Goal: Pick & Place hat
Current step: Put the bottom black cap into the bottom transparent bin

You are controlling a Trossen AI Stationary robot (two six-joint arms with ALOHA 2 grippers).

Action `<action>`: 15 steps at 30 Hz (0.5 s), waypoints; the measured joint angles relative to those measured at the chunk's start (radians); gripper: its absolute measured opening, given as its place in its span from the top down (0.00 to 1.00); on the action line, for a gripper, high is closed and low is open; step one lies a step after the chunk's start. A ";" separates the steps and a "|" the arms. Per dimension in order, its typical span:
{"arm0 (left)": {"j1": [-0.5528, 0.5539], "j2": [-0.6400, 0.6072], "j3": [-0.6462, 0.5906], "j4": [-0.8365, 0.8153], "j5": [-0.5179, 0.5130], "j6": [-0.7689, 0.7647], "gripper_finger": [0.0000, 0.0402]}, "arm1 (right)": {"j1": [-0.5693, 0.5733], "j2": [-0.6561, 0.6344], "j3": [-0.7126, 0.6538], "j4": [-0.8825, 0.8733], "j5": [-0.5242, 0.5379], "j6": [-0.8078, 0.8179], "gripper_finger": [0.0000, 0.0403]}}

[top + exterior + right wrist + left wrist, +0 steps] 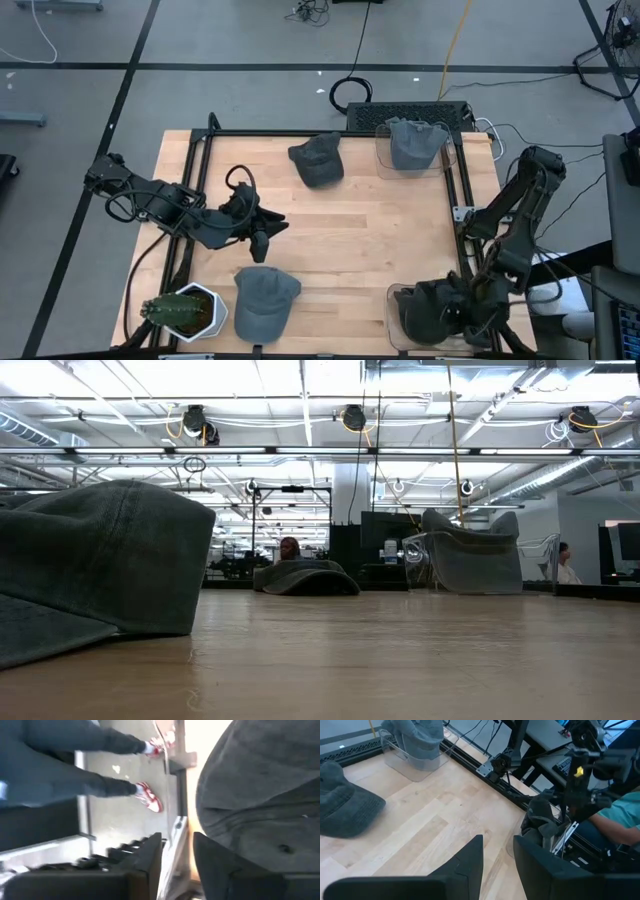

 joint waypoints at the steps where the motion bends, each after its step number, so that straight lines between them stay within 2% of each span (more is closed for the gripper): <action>1: 0.000 0.000 0.000 0.000 0.000 0.000 0.71 | -0.001 -0.020 0.000 -0.005 0.007 0.009 0.72; 4: 0.000 0.000 0.000 -0.001 0.000 0.000 0.71 | -0.001 -0.073 0.000 -0.079 0.116 0.020 0.68; 8: 0.011 0.000 0.000 -0.005 0.001 -0.005 0.71 | -0.004 -0.096 -0.005 -0.181 0.287 0.057 0.69; 11: 0.024 0.000 0.000 -0.005 0.000 -0.007 0.71 | -0.021 -0.088 -0.048 -0.138 0.292 0.043 0.71; 15: 0.038 0.000 0.000 -0.001 -0.002 -0.010 0.71 | -0.039 -0.068 -0.126 0.048 0.237 -0.057 0.73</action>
